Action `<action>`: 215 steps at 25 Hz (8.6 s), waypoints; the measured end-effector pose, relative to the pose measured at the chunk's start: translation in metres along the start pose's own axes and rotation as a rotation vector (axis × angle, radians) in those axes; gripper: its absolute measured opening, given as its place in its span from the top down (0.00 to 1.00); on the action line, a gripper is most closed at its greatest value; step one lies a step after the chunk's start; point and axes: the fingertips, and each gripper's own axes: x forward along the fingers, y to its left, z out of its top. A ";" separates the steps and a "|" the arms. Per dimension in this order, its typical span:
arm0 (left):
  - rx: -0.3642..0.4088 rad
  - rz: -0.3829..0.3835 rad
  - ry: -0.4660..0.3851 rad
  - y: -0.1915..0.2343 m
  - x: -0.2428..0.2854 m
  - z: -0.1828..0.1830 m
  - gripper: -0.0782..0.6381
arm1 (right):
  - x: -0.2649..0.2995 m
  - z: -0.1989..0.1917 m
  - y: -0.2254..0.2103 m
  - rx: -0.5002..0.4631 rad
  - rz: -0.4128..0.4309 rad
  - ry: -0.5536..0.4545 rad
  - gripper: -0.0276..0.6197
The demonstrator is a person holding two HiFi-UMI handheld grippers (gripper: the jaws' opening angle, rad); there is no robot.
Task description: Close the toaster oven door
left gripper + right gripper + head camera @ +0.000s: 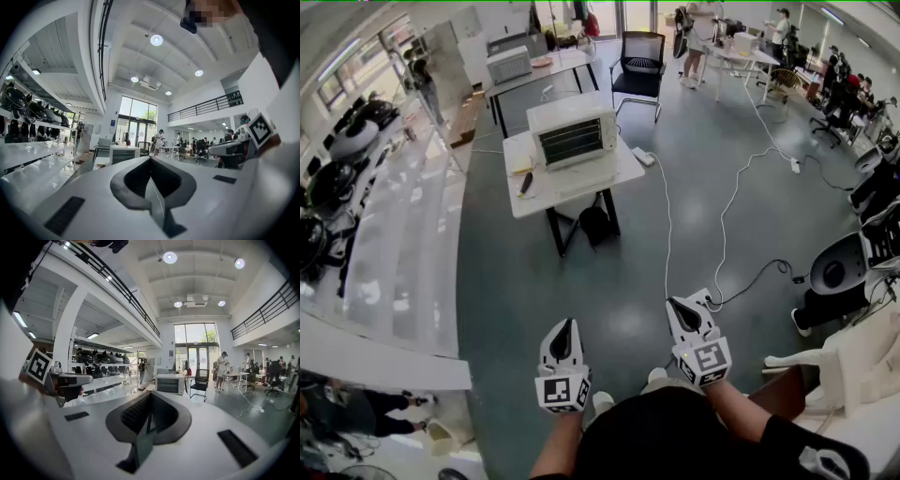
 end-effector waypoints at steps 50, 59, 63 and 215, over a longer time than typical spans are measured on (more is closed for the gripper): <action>0.028 0.065 0.023 -0.036 0.206 -0.052 0.87 | 0.118 -0.068 -0.164 0.000 0.103 0.099 0.92; 0.021 0.017 0.030 0.053 0.288 -0.034 0.87 | 0.245 -0.024 -0.163 -0.021 0.067 0.094 0.92; 0.001 -0.010 0.028 0.098 0.317 -0.024 0.87 | 0.300 -0.010 -0.140 -0.039 0.069 0.120 0.92; -0.365 0.216 0.615 0.393 0.730 -0.352 0.72 | 0.807 0.005 -0.241 -0.155 0.341 0.308 0.92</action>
